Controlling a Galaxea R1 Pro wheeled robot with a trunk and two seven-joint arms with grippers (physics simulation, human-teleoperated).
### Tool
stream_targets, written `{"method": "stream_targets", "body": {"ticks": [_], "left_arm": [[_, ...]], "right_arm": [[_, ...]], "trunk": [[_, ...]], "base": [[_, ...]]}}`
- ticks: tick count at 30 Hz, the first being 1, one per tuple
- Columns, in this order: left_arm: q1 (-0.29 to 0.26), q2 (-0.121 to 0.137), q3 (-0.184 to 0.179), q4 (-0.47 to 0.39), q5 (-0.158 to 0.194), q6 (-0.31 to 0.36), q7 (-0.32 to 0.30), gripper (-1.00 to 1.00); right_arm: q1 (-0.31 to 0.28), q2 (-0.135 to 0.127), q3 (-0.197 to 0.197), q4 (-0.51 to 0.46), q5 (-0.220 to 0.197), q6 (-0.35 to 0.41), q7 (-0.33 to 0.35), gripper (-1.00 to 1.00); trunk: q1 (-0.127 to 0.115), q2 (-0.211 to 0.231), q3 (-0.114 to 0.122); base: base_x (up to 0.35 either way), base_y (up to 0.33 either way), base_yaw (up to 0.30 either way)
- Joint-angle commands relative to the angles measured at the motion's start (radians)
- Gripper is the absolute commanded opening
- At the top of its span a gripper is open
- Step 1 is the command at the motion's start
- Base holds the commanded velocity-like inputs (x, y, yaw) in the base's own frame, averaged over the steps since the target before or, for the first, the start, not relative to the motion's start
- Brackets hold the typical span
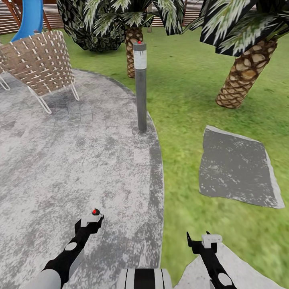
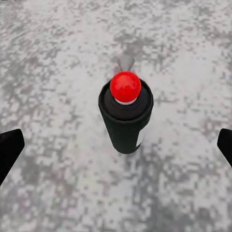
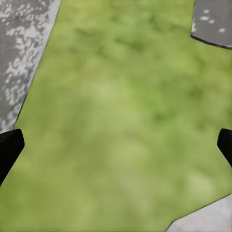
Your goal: In the garden, pick up the pesticide atomizer on the floor and spray pesticide onto both trees until each tree trunk is fully covered.
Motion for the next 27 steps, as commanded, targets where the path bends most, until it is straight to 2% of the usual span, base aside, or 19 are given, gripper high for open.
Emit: {"method": "stream_targets", "body": {"ticks": [1, 9, 24, 27], "left_arm": [[0.0, 0.0, 0.0, 0.001, 0.002, -0.003, 0.0, 1.0], [0.0, 0.0, 0.0, 0.001, 0.002, -0.003, 0.0, 1.0], [0.0, 0.0, -0.001, 0.001, 0.002, -0.004, 0.0, 1.0], [0.0, -0.001, 0.0, 0.001, 0.002, -0.001, 0.0, 1.0]], "right_arm": [[0.0, 0.0, 0.0, 0.001, 0.001, -0.003, 0.0, 1.0], [0.0, 0.0, 0.0, 0.001, 0.001, -0.003, 0.0, 1.0], [0.0, 0.0, 0.0, 0.001, 0.001, -0.003, 0.0, 1.0], [-0.001, 0.0, 0.0, 0.001, 0.001, -0.003, 0.0, 1.0]], "trunk": [[0.0, 0.0, -0.001], [0.0, 0.0, -0.001], [0.0, 0.0, -0.001], [0.001, -0.001, -0.013]], "base": [[0.008, 0.003, 0.0], [0.139, 0.001, 0.0], [0.009, 0.0, 0.052], [0.0, 0.0, 0.001]]}}
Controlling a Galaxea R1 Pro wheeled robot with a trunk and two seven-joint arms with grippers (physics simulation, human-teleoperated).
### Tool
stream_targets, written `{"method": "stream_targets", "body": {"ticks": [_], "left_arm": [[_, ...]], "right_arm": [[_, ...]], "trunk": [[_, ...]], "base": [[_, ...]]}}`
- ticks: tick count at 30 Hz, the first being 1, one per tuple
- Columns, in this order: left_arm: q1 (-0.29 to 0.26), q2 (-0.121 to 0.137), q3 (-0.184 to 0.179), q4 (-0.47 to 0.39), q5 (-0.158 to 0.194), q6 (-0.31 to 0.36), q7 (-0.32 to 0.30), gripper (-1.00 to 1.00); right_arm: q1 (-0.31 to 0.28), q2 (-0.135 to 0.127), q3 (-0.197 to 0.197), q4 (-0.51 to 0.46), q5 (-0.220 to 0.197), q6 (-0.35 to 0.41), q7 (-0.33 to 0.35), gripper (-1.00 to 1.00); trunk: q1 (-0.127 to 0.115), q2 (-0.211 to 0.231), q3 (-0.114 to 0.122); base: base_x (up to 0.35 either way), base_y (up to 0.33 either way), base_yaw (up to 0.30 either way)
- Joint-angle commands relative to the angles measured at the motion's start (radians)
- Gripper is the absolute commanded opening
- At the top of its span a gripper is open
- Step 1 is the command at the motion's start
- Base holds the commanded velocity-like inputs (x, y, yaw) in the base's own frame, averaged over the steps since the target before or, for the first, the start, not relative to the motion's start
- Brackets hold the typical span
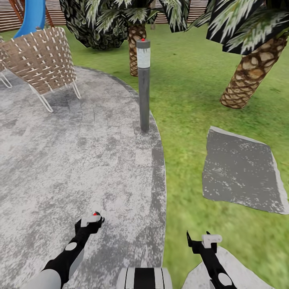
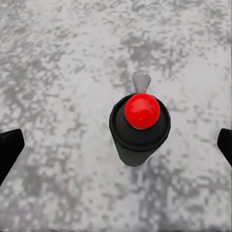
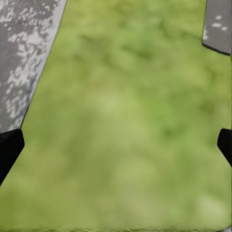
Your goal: In the garden, pick up the pesticide atomizer on the floor and spray pesticide onto both trees until each tree trunk is fully covered.
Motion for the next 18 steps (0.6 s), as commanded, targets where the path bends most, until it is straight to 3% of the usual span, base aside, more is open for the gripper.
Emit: {"method": "stream_targets", "body": {"ticks": [1, 9, 18], "left_arm": [[0.0, 0.0, 0.001, 0.001, 0.003, -0.003, 0.0, 1.0], [0.0, 0.0, 0.001, 0.001, 0.004, -0.003, 0.0, 1.0], [0.0, 0.0, -0.001, 0.001, 0.003, -0.008, 0.0, 1.0]], "right_arm": [[0.0, 0.0, -0.001, 0.001, 0.001, -0.003, 0.0, 1.0], [0.0, 0.0, -0.001, 0.001, 0.001, -0.003, 0.0, 1.0], [0.0, 0.0, -0.001, 0.001, 0.001, -0.003, 0.0, 1.0]], "trunk": [[0.0, 0.0, -0.005], [0.004, -0.002, -0.048], [0.004, -0.002, -0.051]], "base": [[0.0, 0.0, 0.0], [0.0, 0.0, 0.0], [0.0, 0.0, 0.0]]}}
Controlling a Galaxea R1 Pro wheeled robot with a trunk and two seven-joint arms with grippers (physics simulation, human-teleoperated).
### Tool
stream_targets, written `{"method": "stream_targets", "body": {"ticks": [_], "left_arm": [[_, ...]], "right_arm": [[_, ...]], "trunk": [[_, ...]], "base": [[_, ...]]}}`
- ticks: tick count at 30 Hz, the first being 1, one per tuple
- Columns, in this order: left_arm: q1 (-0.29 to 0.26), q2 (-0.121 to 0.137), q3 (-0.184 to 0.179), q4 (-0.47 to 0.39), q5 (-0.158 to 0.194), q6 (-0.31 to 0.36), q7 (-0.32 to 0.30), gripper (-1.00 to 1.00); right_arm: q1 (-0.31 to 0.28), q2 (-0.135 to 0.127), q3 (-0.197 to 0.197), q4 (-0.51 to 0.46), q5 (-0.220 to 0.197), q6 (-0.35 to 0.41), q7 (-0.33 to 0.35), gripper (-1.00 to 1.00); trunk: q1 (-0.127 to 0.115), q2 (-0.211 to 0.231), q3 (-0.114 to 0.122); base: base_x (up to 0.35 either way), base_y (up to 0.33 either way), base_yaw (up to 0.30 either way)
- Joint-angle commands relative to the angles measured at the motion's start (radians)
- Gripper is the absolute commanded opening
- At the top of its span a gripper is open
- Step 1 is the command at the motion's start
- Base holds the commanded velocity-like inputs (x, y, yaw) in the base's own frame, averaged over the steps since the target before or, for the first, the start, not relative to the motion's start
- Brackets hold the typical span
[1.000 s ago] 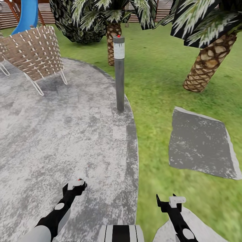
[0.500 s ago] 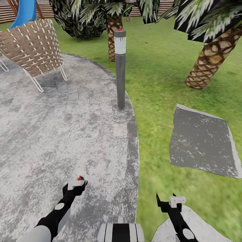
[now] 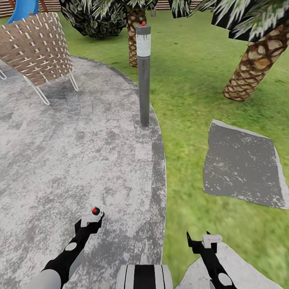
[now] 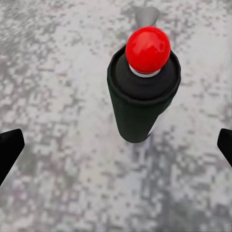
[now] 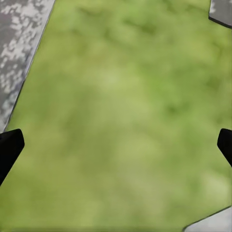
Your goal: In the garden, pick up the pesticide atomizer on the floor and spray pesticide onto both trees until each tree trunk is fully covered.
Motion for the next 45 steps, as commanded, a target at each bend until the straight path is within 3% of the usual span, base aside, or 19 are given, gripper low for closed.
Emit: {"method": "stream_targets", "body": {"ticks": [1, 40, 45], "left_arm": [[0.0, 0.0, 0.0, 0.001, 0.003, -0.004, 0.0, 1.0], [0.0, -0.001, 0.0, 0.001, 0.002, -0.003, -0.001, 1.0], [0.0, -0.001, 0.001, 0.002, 0.002, -0.003, 0.0, 1.0]], "right_arm": [[0.0, 0.0, 0.0, 0.001, 0.001, -0.003, 0.0, 1.0], [0.0, 0.0, 0.0, 0.001, 0.001, -0.003, 0.0, 1.0], [0.0, 0.0, 0.0, 0.001, 0.001, -0.003, 0.0, 1.0]], "trunk": [[0.0, 0.0, -0.001], [0.0, 0.0, -0.001], [0.002, -0.001, -0.02]], "base": [[0.0, 0.0, 0.0], [0.035, -0.012, 0.0], [0.0, 0.0, 0.0]]}}
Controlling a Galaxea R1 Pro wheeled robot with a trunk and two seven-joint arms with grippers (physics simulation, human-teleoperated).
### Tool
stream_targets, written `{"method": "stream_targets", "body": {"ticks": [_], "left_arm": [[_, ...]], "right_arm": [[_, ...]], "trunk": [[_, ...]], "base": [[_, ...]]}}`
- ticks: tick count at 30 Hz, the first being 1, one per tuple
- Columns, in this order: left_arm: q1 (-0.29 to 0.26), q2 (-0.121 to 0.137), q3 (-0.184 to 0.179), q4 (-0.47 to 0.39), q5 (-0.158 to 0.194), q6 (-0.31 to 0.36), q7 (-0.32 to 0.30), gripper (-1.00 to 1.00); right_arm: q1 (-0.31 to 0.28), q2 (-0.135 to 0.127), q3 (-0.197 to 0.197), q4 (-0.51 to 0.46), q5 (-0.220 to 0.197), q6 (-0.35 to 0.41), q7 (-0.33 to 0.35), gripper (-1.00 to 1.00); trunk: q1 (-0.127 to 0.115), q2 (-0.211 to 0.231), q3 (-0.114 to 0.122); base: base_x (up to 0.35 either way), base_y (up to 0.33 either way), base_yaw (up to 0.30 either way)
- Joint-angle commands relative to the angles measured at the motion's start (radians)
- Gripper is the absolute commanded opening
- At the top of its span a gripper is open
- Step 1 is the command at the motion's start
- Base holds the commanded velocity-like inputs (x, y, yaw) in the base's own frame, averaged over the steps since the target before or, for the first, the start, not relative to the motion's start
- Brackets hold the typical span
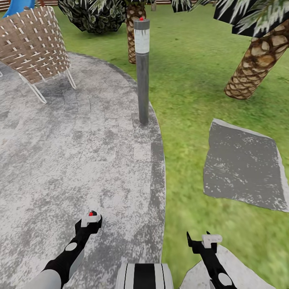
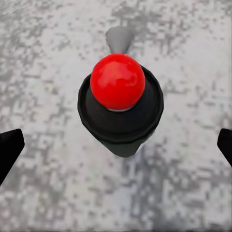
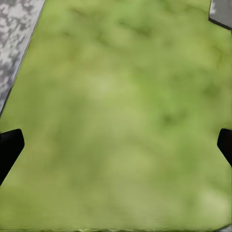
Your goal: In the garden, pick up the pesticide atomizer on the floor and spray pesticide onto both trees until each tree trunk is fully covered.
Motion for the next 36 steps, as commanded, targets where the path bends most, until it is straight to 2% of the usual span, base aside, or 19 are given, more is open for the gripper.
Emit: {"method": "stream_targets", "body": {"ticks": [1, 36], "left_arm": [[-0.001, 0.0, 0.001, 0.001, 0.002, -0.003, 0.0, 1.0], [0.0, 0.001, 0.0, 0.001, 0.004, -0.005, 0.0, 1.0]], "right_arm": [[-0.001, 0.0, 0.0, 0.001, 0.001, -0.003, 0.0, 1.0], [0.0, 0.0, 0.0, 0.001, 0.001, -0.003, 0.0, 1.0]], "trunk": [[0.0, 0.0, -0.001], [0.0, 0.0, -0.001]], "base": [[0.0, 0.0, 0.0], [0.016, 0.0, 0.0]]}}
